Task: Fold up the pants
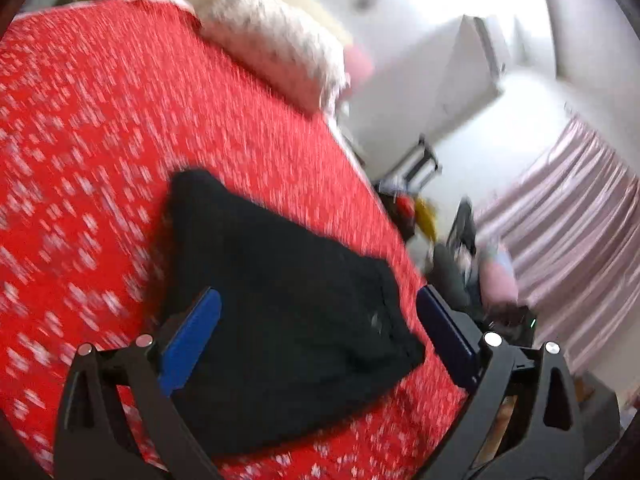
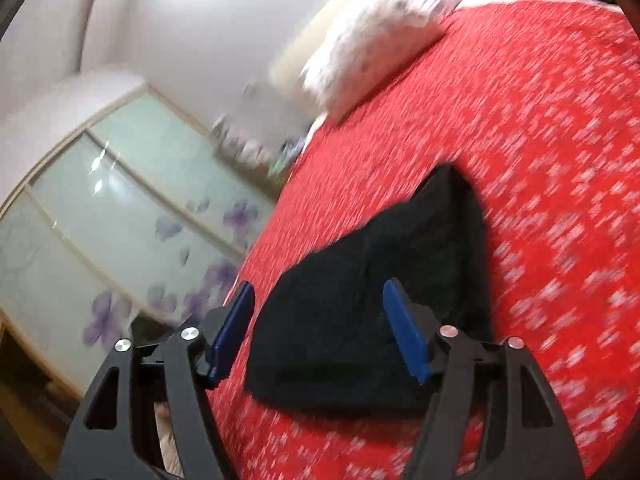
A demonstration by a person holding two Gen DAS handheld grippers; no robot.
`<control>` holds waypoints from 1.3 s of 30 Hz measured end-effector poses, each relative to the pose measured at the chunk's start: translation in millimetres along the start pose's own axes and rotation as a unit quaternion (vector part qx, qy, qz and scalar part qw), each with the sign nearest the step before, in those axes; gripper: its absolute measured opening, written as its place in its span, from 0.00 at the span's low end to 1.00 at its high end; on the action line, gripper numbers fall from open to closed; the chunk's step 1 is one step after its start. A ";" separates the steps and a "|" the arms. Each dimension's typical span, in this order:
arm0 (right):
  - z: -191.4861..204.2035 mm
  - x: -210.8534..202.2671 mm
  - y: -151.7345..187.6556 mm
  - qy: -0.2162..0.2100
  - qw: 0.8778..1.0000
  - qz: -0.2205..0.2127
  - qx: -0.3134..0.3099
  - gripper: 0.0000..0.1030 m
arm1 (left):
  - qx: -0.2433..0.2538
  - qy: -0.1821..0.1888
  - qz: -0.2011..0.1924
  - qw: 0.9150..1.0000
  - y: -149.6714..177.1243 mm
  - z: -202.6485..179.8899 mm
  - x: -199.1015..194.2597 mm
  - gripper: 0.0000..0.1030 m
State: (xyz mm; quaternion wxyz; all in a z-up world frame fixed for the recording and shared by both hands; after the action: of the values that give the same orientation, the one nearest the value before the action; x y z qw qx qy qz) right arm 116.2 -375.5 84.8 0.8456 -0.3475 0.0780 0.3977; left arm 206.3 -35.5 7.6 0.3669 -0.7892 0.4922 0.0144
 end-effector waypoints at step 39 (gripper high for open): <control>32.1 -28.9 143.0 0.385 0.892 -0.052 -0.232 0.99 | 0.184 -0.287 -0.025 0.940 158.2 -38.9 -64.2 0.98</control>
State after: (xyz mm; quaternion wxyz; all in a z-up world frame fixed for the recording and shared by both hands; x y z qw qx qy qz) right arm -11.8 -309.3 45.4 0.6639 -0.6634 0.2848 0.1950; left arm 35.5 -48.4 -28.8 0.6313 -0.6828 0.3400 0.1401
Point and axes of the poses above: each gripper's, at about its wrist camera, not at the fingertips, and x roughly the way its jaws point, z to its left, y to its underside, the point moved 5 cm from there along x, roughly the way its jaws point, and after that the axes turned 2 degrees about y, right-handed, at the moved point
